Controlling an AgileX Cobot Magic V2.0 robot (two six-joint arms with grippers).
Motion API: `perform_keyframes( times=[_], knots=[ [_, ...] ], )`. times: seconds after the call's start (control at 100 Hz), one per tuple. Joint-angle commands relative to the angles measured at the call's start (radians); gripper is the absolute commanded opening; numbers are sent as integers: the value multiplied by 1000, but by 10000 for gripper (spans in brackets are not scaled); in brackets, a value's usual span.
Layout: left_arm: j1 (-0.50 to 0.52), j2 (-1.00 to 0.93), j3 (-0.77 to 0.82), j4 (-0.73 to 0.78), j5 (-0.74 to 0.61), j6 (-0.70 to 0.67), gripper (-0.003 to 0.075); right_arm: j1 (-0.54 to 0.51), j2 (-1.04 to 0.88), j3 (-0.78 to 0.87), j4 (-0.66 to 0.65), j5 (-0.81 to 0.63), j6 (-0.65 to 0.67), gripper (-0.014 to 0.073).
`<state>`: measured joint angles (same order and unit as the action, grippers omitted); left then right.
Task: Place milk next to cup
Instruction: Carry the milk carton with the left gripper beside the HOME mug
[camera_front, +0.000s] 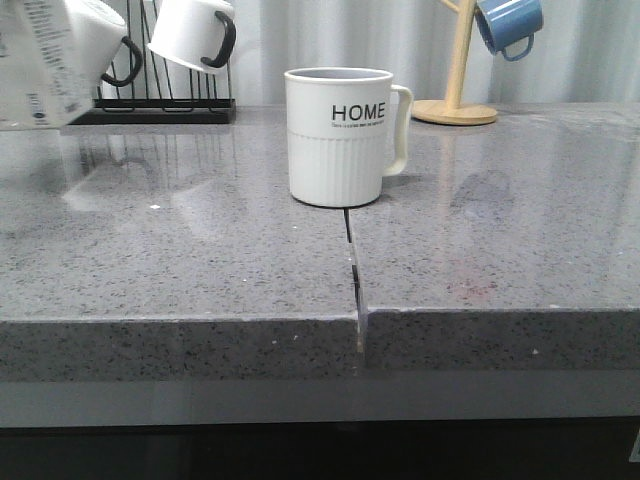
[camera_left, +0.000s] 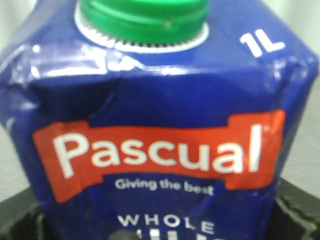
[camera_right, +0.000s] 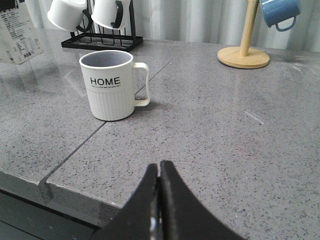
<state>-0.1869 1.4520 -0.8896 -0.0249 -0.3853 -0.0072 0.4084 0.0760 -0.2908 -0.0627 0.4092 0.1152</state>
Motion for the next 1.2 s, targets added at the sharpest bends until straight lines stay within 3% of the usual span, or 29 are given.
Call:
perform_keyframes(
  times=[0.0, 0.41, 1.02, 1.09, 1.19],
  knots=[
    [-60, -39, -25, -13, -80, -7, 200, -3, 11, -25, 0, -76, 0, -67],
    [-282, 22, -25, -74, -105, -3, 200, -3, 11, -25, 0, -76, 0, -67],
    [-379, 110, -27, -85, -177, -2, 204, -3, 11, -25, 0, -76, 0, -67],
    [-379, 112, -27, -83, -174, -2, 265, -3, 11, -25, 0, -76, 0, -67],
    [-379, 112, -27, -83, -174, -2, 492, -3, 11, -25, 0, -76, 0, -67]
  ],
)
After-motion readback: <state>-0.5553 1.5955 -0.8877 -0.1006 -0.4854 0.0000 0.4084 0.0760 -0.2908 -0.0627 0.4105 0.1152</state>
